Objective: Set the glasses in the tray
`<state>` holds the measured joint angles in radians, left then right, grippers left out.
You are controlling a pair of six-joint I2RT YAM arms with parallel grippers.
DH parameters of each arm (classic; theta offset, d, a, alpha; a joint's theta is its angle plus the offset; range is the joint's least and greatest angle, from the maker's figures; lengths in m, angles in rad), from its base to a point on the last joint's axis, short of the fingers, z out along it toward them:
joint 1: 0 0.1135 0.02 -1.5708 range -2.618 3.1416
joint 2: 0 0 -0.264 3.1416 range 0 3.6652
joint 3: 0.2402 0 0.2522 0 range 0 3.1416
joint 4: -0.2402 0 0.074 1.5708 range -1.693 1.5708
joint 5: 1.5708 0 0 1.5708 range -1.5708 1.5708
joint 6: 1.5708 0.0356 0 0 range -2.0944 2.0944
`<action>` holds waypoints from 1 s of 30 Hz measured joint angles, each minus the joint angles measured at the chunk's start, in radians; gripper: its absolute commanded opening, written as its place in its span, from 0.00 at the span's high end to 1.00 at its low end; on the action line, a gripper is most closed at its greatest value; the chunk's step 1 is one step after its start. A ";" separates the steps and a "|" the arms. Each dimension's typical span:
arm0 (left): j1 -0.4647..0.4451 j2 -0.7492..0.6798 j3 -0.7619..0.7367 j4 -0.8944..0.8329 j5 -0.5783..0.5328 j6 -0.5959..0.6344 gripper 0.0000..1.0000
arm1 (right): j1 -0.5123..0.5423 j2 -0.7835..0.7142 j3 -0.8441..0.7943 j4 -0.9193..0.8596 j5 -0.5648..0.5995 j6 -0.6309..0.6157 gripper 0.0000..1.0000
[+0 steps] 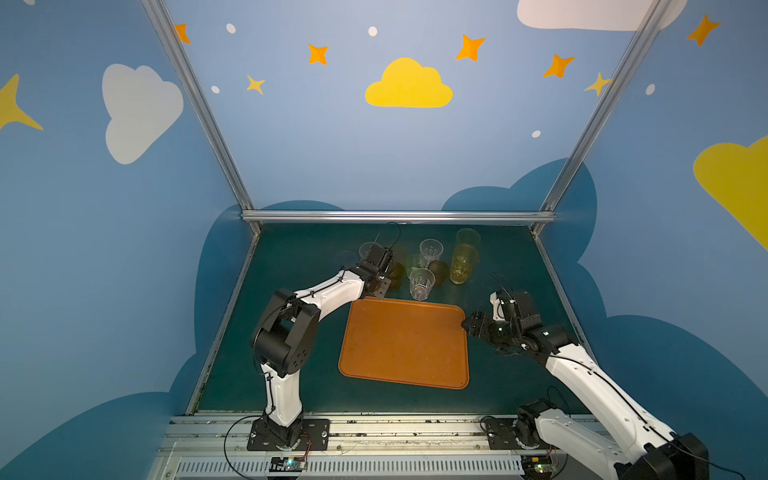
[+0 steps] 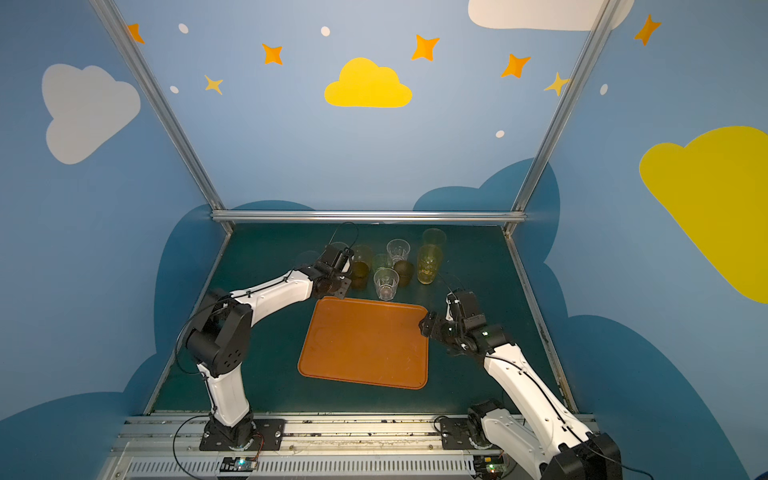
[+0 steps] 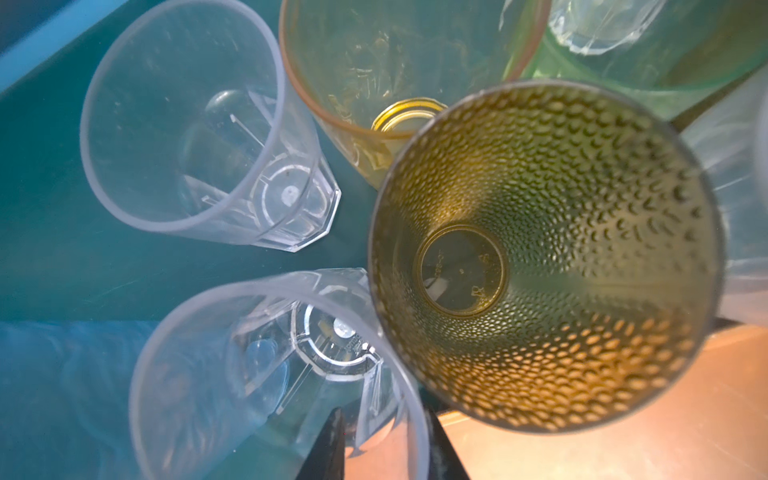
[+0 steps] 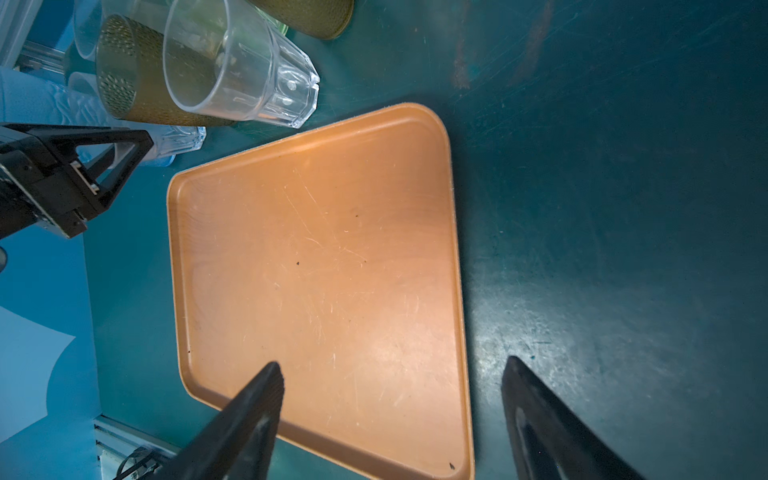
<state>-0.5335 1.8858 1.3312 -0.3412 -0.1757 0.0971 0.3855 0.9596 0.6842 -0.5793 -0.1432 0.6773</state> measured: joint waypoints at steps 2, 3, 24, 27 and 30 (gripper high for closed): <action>-0.005 0.000 0.000 0.000 -0.013 -0.001 0.75 | -0.001 0.000 0.000 0.000 0.000 0.000 0.18; -0.007 0.001 0.001 -0.001 -0.018 0.000 0.75 | -0.001 0.000 0.000 0.000 0.000 0.000 0.18; -0.051 0.031 0.013 -0.007 -0.104 0.005 0.89 | -0.005 -0.013 0.000 -0.001 0.002 0.007 0.18; -0.057 0.031 0.013 -0.007 -0.107 0.006 0.93 | -0.005 -0.014 0.000 -0.001 0.001 0.008 0.18; -0.065 0.031 0.013 -0.011 -0.118 0.004 0.96 | -0.005 -0.016 0.000 -0.001 0.001 0.008 0.18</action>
<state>-0.5983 1.9167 1.3445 -0.3523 -0.2935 0.1009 0.3801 0.9436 0.6842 -0.5800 -0.1421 0.6849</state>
